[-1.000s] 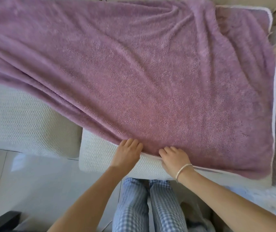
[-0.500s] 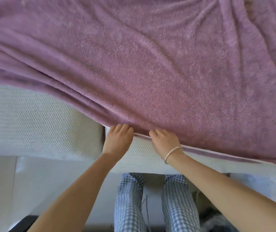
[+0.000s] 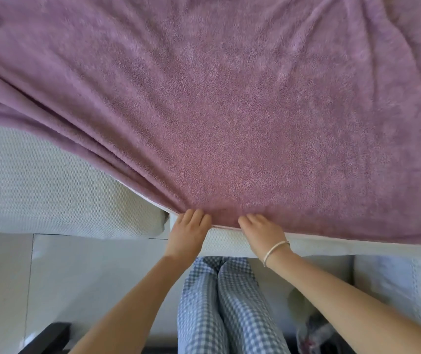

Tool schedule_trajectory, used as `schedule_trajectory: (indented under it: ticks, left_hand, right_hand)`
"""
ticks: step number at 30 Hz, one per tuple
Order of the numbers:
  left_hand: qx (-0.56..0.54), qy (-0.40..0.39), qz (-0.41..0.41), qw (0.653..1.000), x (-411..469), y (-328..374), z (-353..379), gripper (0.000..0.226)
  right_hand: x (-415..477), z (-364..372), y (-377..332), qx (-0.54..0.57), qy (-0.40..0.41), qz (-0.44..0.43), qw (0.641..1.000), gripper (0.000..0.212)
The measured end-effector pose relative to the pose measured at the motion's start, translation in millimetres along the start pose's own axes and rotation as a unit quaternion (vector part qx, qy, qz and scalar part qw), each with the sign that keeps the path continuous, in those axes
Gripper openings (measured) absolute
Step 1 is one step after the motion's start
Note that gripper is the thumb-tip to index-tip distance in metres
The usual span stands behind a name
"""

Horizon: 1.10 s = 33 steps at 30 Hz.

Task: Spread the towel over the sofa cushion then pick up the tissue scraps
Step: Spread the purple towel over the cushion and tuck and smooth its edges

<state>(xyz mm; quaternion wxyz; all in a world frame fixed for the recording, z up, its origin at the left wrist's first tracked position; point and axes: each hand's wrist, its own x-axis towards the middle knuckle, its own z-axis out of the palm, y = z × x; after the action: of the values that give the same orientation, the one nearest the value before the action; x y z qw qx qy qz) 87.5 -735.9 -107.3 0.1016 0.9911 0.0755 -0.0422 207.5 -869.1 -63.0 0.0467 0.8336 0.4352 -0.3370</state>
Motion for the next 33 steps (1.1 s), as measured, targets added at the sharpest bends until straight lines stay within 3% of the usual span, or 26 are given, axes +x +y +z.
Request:
schedule_trajectory:
  ticks: [3,5,8,11,14,19,21,24,26,28,29,32,33]
  left_hand:
    - [0.007,-0.019,-0.023,1.000,-9.2,-15.6,1.6,0.069]
    - [0.019,-0.006,-0.063,0.998,-11.9,-32.2,-1.6,0.068]
    - [0.045,-0.008,-0.096,0.994,-10.6,-59.6,-6.2,0.068]
    - [0.068,-0.005,-0.109,0.992,-3.6,-85.2,-9.6,0.069]
    - [0.089,0.001,-0.097,0.991,2.5,-112.8,-10.8,0.057]
    - [0.049,0.038,-0.021,0.998,21.7,-156.6,-19.1,0.006]
    - [0.010,0.033,0.006,0.999,29.5,-164.9,-23.3,0.017]
    - [0.008,0.015,0.040,0.999,27.7,-176.6,-28.0,0.016]
    - [0.034,0.003,0.055,0.998,19.8,-186.4,-29.2,0.006]
    - [0.049,0.002,0.040,0.998,16.8,-197.0,-33.5,0.016]
    - [0.051,0.008,0.032,0.998,17.2,-202.6,-35.2,0.019]
    - [0.048,0.015,0.048,0.998,12.1,-214.2,-41.8,0.019]
    - [0.043,0.021,0.061,0.997,7.6,-216.1,-43.0,0.016]
  right_hand:
    - [0.7,14.2,7.0,-0.004,-0.026,0.017,1.000,0.032]
    - [0.7,14.2,1.6,-0.018,0.054,-0.003,0.998,0.026]
    - [14.9,17.3,-12.0,-0.036,0.084,-0.034,0.995,0.041]
    - [36.9,10.3,-37.6,-0.047,0.130,-0.048,0.989,0.042]
    - [64.7,8.7,-72.3,-0.051,0.186,-0.071,0.979,0.044]
    - [111.6,3.5,-123.7,-0.081,0.236,-0.065,0.966,0.063]
    - [124.1,-1.3,-135.4,-0.092,0.243,-0.040,0.965,0.055]
    - [138.3,-6.9,-146.2,-0.101,0.280,0.027,0.954,0.012]
    - [137.8,-5.4,-147.2,-0.102,0.263,0.052,0.958,0.016]
    - [135.1,-5.8,-144.8,-0.100,0.269,0.045,0.957,0.019]
    - [132.7,-7.1,-144.4,-0.104,0.270,0.038,0.956,0.009]
    - [120.3,-8.8,-144.9,-0.094,0.243,0.021,0.965,0.026]
    - [116.6,-9.4,-146.6,-0.100,0.252,0.012,0.963,0.018]
